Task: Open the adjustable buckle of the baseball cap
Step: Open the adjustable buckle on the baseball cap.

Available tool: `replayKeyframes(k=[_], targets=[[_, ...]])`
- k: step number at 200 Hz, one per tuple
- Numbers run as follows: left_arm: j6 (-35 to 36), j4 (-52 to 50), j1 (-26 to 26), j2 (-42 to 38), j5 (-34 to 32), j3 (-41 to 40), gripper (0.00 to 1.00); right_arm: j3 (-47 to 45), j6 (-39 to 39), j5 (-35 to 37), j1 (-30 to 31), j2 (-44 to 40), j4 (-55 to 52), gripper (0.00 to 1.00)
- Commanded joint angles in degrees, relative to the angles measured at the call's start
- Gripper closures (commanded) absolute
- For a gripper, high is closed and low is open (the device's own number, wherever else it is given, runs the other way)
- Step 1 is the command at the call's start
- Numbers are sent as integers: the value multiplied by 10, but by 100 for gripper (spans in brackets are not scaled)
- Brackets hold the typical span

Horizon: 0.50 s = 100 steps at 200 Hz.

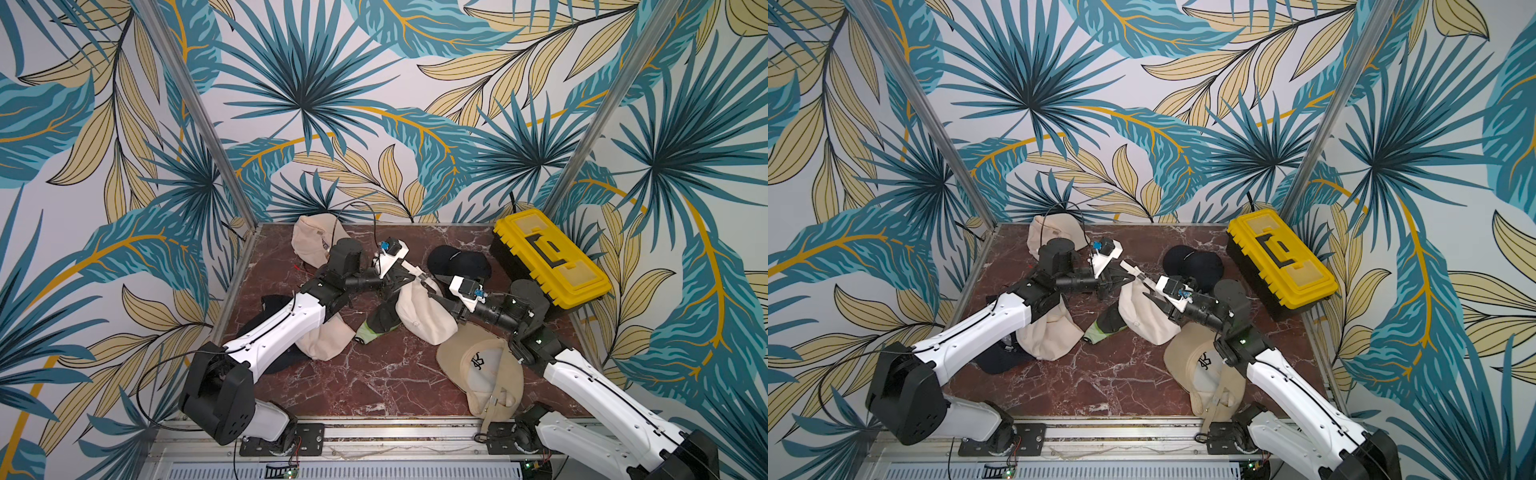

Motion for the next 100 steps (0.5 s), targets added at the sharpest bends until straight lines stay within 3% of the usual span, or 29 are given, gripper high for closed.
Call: replayKeyframes(k=[1,100], targets=[[-19,5,2,-4,24,12,100,-3,-52,92,43,-2,21,57],[-32,4,2,-22,47,6,100,11,-211,378,189,59,65,67]])
